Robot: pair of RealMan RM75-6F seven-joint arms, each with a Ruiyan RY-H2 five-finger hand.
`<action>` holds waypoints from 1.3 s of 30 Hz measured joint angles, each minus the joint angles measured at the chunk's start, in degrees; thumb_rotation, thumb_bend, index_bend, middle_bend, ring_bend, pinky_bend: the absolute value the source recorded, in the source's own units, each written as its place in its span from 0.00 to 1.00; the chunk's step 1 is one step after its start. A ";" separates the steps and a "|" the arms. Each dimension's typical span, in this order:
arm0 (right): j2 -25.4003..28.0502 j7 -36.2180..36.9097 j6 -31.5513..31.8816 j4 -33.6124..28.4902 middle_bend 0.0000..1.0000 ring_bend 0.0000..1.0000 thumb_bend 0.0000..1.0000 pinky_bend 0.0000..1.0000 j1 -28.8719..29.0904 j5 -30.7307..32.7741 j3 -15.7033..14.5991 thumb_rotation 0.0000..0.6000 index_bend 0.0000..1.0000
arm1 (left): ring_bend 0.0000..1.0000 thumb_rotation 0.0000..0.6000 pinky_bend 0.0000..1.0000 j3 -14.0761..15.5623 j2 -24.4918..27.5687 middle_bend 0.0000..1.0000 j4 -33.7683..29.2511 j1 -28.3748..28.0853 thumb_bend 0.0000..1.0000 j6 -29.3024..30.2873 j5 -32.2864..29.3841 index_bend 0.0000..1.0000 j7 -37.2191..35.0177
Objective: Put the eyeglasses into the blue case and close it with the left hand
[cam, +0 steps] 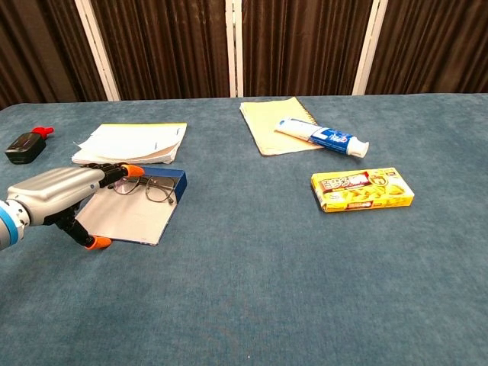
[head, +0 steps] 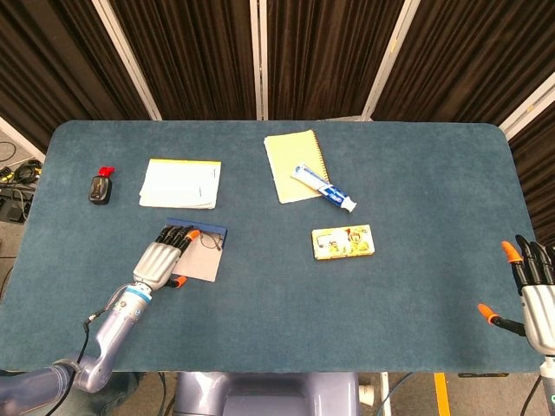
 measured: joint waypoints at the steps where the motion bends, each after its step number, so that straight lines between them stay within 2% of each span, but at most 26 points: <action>1: 0.00 0.02 -0.02 -0.02 0.00 0.00 0.00 0.00 0.00 0.00 -0.01 1.00 0.00 | 0.00 1.00 0.00 -0.04 0.07 0.00 -0.07 0.01 0.43 0.04 0.04 0.02 0.04; 27: 0.04 0.04 -0.51 -0.01 0.00 0.00 0.00 0.00 0.15 0.24 -0.07 1.00 0.00 | 0.00 1.00 0.00 -2.84 1.51 0.00 -1.61 -1.07 0.45 -0.35 -1.26 0.04 0.46; 36: -0.08 -0.38 -0.79 0.02 0.00 0.00 0.00 0.00 0.27 0.31 -0.14 1.00 0.00 | 0.00 1.00 0.00 -3.54 -0.03 0.00 0.53 -2.09 0.45 -1.77 -2.29 0.09 0.67; 39: -0.09 -0.47 -0.83 0.01 0.00 0.00 0.00 0.00 0.27 0.35 -0.16 1.00 0.00 | 0.00 1.00 0.00 -3.41 -0.65 0.00 1.46 -2.16 0.45 -1.79 -2.07 0.14 -0.06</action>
